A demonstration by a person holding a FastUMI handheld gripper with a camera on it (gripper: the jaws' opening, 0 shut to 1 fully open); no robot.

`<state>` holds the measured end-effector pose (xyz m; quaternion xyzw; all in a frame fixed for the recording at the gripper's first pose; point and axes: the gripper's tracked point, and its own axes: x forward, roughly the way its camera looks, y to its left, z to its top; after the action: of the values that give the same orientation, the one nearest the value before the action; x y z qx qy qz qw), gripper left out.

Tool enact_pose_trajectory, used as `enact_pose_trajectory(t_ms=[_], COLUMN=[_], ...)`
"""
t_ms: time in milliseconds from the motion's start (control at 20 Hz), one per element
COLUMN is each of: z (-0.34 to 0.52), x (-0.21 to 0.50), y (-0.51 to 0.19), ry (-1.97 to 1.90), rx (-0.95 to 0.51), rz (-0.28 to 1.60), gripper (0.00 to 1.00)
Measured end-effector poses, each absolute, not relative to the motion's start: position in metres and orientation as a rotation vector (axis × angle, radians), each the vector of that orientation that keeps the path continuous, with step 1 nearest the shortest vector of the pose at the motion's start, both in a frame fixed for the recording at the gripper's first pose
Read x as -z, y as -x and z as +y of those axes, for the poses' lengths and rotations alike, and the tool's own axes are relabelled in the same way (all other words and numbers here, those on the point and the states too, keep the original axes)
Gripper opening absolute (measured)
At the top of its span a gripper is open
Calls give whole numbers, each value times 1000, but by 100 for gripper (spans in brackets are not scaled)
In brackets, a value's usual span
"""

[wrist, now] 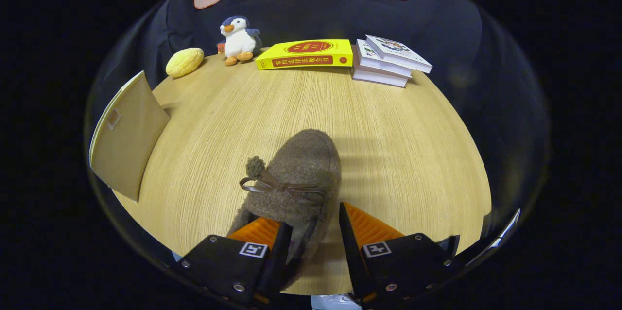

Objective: Open the storage box then place both shoes into the box .Put the left shoe in first, then the right shoe, with the right side of both shoes facing outward in a uniform manner.

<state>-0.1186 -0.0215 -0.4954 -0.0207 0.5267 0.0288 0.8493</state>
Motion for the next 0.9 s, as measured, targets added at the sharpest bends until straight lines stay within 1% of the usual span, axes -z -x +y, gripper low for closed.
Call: enact_pose_trajectory(t_ms=[50,150,200,300,350,500,650,900], z=[-21,-26,-30,-31,-31,-23,-2,72], x=[499,502,503,503,500,484,448,389], y=[118,115,116,118,118,113,104,86], ry=[38,64,72,45,27,-27,-22,-10], rx=[-50,-7,19,50,61,64,48,-68], rz=[1118,1123,1129,1164,1177,1179,1142,1112], gripper=[54,44,32,15,11,6,5,5])
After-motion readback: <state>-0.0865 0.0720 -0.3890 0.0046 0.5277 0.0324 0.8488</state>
